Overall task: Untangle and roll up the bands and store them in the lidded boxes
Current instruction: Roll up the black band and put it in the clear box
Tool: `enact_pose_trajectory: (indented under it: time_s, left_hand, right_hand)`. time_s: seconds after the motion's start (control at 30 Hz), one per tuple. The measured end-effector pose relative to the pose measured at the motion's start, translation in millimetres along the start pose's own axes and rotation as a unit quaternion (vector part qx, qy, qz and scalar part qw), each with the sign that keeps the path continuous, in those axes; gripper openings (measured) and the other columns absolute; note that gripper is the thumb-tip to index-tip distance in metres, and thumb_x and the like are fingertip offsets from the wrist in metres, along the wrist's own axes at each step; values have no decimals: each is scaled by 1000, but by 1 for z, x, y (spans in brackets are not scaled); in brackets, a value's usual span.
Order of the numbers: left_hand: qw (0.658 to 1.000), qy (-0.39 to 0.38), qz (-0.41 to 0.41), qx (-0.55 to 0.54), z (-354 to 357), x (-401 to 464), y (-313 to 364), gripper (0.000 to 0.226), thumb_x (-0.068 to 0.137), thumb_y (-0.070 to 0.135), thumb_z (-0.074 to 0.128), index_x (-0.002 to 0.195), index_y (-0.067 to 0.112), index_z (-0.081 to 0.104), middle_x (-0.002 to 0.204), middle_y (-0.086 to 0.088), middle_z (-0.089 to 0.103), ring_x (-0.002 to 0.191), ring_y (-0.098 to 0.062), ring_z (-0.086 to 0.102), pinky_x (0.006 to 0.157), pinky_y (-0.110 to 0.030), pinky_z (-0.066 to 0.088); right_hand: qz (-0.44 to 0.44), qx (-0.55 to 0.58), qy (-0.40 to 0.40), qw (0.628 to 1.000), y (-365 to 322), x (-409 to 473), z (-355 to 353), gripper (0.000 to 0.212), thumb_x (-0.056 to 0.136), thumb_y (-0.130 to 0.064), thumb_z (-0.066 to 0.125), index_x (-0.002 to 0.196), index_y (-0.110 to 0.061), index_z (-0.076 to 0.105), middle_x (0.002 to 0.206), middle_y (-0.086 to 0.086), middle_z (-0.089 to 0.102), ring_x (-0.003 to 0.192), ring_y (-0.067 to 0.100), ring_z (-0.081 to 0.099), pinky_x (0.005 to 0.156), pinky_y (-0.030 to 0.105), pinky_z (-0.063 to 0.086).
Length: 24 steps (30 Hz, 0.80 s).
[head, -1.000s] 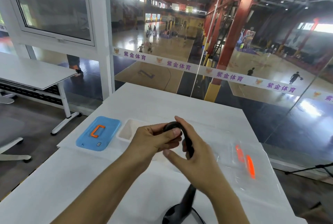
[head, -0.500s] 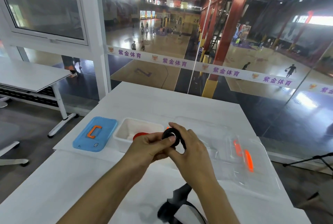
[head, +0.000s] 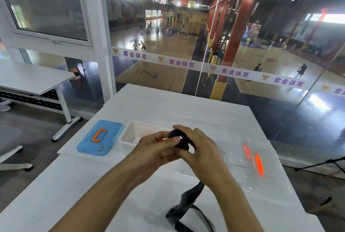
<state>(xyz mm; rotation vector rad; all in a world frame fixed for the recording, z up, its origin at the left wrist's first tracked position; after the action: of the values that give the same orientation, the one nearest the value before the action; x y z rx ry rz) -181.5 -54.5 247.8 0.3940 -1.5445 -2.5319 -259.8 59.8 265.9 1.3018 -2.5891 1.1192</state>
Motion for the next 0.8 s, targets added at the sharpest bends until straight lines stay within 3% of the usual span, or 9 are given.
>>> enact_pose_trajectory:
  time_s: [0.1, 0.2, 0.3, 0.4, 0.5, 0.57, 0.63, 0.73, 0.8]
  left_hand:
    - [990, -51, -15, 128, -2, -1, 19, 43, 82, 21, 75, 123, 8, 69, 118, -18, 75, 110, -33, 73, 94, -41, 59]
    - [964, -75, -22, 253, -1, 0, 37, 31, 86, 19, 75, 116, 10, 74, 113, -15, 77, 107, -31, 74, 95, -43, 58]
    - [958, -71, -6, 277, 2, 0, 44, 26, 90, 18, 72, 114, 8, 76, 107, -13, 79, 103, -29, 76, 94, -40, 60]
    - [965, -36, 47, 255, 6, -2, 43, 23, 91, 18, 71, 111, 12, 78, 103, -9, 81, 100, -24, 77, 91, -38, 61]
    - [975, -7, 79, 206, 10, -3, 34, 22, 90, 21, 71, 109, 14, 79, 102, -11, 80, 100, -26, 76, 90, -38, 61]
    - [983, 17, 90, 158, 11, -2, 27, 26, 85, 27, 73, 106, 15, 81, 103, -15, 80, 101, -31, 76, 89, -37, 61]
    - [989, 48, 99, 98, 13, -1, 21, 30, 81, 31, 75, 105, 14, 81, 105, -17, 79, 100, -36, 75, 88, -38, 61]
    - [989, 95, 107, 21, 19, 0, 10, 21, 86, 23, 74, 101, 12, 81, 103, -15, 80, 98, -32, 77, 82, -31, 62]
    - [987, 115, 110, 8, 26, -1, 3, 15, 90, 18, 71, 101, 11, 80, 101, -12, 80, 97, -27, 78, 80, -27, 62]
  right_hand:
    - [-51, -22, -64, 996, -4, 3, -6, 57, 91, -39, 72, 140, -59, 50, 85, -12, 51, 82, 3, 55, 78, 25, 51]
    - [-82, -42, -81, 992, -14, 5, -11, 62, 88, -48, 63, 142, -67, 40, 83, -11, 49, 78, 9, 55, 74, 29, 51]
    - [-86, -45, -65, 993, -15, 7, -16, 67, 90, -40, 73, 149, -53, 45, 86, -16, 53, 79, 6, 55, 79, 33, 53]
    - [-66, -24, -33, 997, -12, 3, -20, 69, 90, -35, 76, 152, -44, 47, 85, -22, 53, 78, 1, 54, 79, 24, 51]
    - [-28, 9, -9, 1000, -9, -3, -23, 62, 88, -40, 74, 145, -46, 50, 74, -18, 56, 78, 5, 57, 73, 17, 47]
    - [9, 21, -2, 1000, -6, -8, -20, 62, 87, -45, 71, 144, -51, 45, 74, -18, 54, 78, 6, 58, 74, 19, 48]
    - [45, 37, 16, 998, -6, -15, -13, 68, 87, -50, 70, 145, -55, 36, 86, -24, 57, 85, 4, 59, 82, 26, 53]
    - [99, 82, 91, 988, -9, -25, 0, 69, 87, -55, 65, 147, -53, 32, 126, -27, 59, 111, 2, 59, 99, 33, 53]
    - [129, 92, 140, 977, -12, -30, 6, 61, 88, -51, 62, 143, -51, 36, 125, -22, 57, 107, 2, 58, 98, 35, 53]
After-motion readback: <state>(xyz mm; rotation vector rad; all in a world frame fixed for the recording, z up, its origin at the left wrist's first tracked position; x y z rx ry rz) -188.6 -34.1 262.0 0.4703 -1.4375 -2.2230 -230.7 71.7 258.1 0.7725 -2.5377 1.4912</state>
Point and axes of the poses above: each hand's wrist, its own x-axis towards the middle knuckle, its own z-axis out of the palm, y = z × x, the point moved 6 cm from there along x, towards the middle knuckle
